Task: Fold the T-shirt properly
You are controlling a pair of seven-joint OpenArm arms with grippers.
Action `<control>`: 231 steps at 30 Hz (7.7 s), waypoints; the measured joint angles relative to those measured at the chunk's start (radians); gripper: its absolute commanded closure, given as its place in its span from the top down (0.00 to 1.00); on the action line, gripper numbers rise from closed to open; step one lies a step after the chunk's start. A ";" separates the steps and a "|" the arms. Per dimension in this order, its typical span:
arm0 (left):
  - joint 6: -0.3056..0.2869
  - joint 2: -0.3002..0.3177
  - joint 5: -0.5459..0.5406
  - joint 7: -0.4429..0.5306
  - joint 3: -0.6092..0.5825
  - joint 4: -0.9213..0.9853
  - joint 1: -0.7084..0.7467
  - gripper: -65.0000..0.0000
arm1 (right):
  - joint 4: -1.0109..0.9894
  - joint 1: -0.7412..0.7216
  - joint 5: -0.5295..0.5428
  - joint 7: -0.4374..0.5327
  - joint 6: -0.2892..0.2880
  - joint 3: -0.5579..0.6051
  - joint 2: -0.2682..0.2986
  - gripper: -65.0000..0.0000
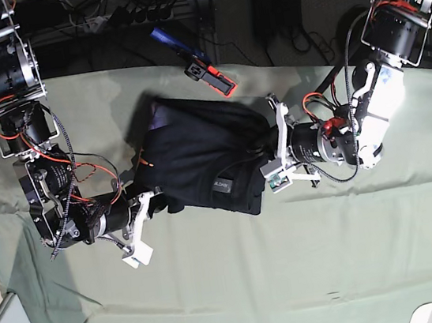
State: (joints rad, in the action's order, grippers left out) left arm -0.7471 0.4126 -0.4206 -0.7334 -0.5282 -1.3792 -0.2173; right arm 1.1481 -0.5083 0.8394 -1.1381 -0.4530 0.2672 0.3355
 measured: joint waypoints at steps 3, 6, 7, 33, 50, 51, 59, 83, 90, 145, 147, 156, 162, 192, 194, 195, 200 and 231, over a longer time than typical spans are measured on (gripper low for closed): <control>-0.007 -0.001 0.020 0.036 0.000 0.044 -0.031 0.00 | 0.000 0.001 0.045 -0.041 0.000 0.000 0.000 0.00; 0.005 -0.002 0.079 0.028 0.000 0.071 -0.079 0.00 | 0.000 0.004 0.063 -0.053 -0.001 0.000 0.000 0.00; 0.015 0.000 0.099 0.025 0.002 0.076 -0.090 0.00 | 0.000 0.008 0.069 -0.052 -0.001 0.000 0.000 0.00; 0.191 -0.046 0.132 -0.111 0.045 0.089 -0.237 0.00 | 0.365 0.246 0.057 -0.052 -0.008 -0.012 -0.005 0.00; 0.194 0.100 -0.043 -0.225 0.240 -0.065 -0.013 0.00 | 0.365 0.239 -0.065 0.077 -0.008 -0.135 -0.006 0.00; 0.194 0.100 -0.043 -0.220 0.241 -0.065 0.003 0.00 | 0.365 0.239 -0.064 0.077 -0.008 -0.135 -0.006 0.00; 0.175 0.088 -0.036 -0.162 0.251 -0.070 0.087 0.00 | 0.365 0.245 -0.005 0.052 -0.008 -0.132 -0.018 0.00; 0.143 -0.080 0.123 -0.018 0.181 0.089 -0.059 0.00 | 0.365 0.340 0.118 -0.025 -0.008 -0.122 -0.039 0.00; 0.143 -0.138 0.167 0.016 0.082 0.159 -0.130 0.00 | 0.380 0.344 0.125 -0.035 -0.008 -0.122 -0.055 0.00; 0.124 0.205 -0.191 -0.240 0.603 -0.629 0.434 0.00 | 0.615 0.562 0.110 -0.064 -0.014 -0.497 0.168 0.00; 0.119 0.205 -0.187 -0.253 0.635 -0.649 0.489 0.00 | 0.642 0.602 0.111 -0.064 -0.014 -0.526 0.168 0.00; 0.096 0.204 -0.236 -0.261 0.811 -0.763 0.721 0.00 | 0.707 0.810 0.123 -0.066 -0.015 -0.642 0.168 0.00; 0.080 0.203 -0.262 -0.264 0.904 -0.792 0.903 0.00 | 0.806 0.990 0.132 -0.061 -0.016 -0.685 0.171 0.00; 0.080 0.122 -0.084 -0.231 0.762 -0.041 1.022 0.00 | 0.238 1.310 -0.019 0.031 -0.014 -0.690 0.149 0.00; 0.114 0.122 -0.040 -0.254 0.685 0.037 0.975 0.00 | 0.148 1.266 -0.054 0.031 -0.014 -0.687 0.149 0.00; 0.131 0.120 -0.025 -0.261 0.642 0.076 0.951 0.00 | 0.106 1.241 -0.069 0.030 -0.014 -0.681 0.149 0.00; 0.204 0.113 0.027 -0.263 0.413 0.281 0.802 0.00 | -0.101 1.090 -0.126 -0.016 -0.006 -0.596 0.146 0.00; 0.317 -0.280 0.151 -0.266 -0.105 1.092 0.068 0.00 | -0.782 0.388 -0.256 -0.007 0.045 -0.198 -0.019 0.00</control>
